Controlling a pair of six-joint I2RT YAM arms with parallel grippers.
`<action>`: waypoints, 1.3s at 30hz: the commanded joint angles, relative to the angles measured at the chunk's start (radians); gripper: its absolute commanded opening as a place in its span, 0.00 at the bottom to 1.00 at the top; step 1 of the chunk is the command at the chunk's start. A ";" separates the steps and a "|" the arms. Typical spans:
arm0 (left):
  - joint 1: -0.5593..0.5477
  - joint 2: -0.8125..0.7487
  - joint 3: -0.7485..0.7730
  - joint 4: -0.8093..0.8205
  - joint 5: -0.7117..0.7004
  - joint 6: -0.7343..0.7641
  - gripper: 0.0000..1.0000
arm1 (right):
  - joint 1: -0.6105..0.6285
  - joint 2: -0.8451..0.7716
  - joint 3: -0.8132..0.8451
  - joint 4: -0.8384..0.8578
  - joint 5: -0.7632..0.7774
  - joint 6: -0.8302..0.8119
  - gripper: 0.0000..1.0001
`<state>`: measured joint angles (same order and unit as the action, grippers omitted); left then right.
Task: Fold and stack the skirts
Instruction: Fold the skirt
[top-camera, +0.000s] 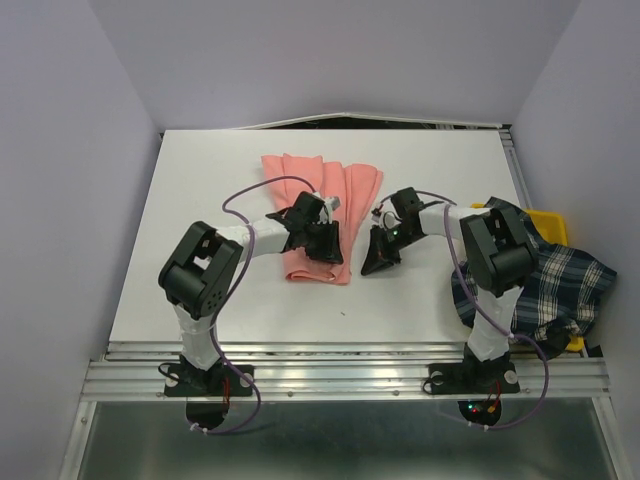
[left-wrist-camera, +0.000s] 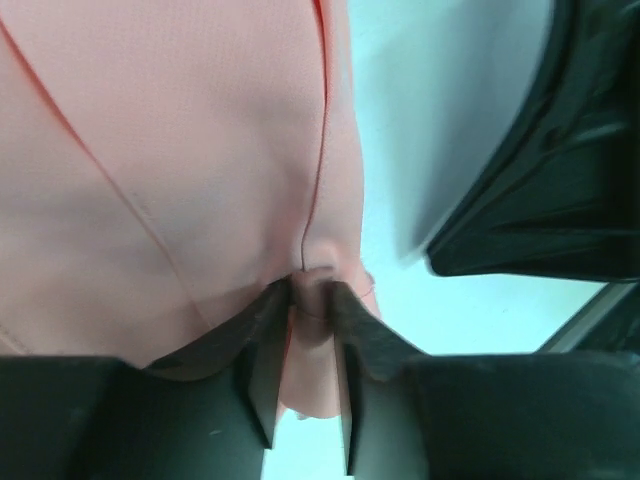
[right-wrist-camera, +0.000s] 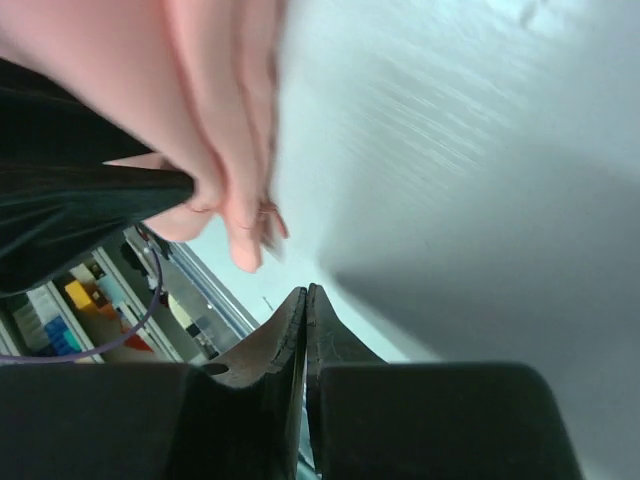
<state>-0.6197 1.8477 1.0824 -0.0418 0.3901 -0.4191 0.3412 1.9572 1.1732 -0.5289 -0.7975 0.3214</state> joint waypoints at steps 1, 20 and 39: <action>0.009 -0.045 0.020 -0.066 -0.024 0.040 0.39 | 0.031 0.014 -0.061 0.162 -0.035 0.076 0.07; 0.187 -0.302 0.007 -0.259 0.019 0.305 0.20 | 0.237 0.078 -0.175 0.632 -0.040 0.389 0.05; 0.090 0.024 -0.016 -0.202 -0.059 0.450 0.00 | -0.074 -0.057 0.364 0.252 0.233 0.135 0.48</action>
<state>-0.5282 1.8187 1.0985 -0.2462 0.4267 -0.0124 0.2359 1.8374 1.3266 -0.3313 -0.6903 0.4217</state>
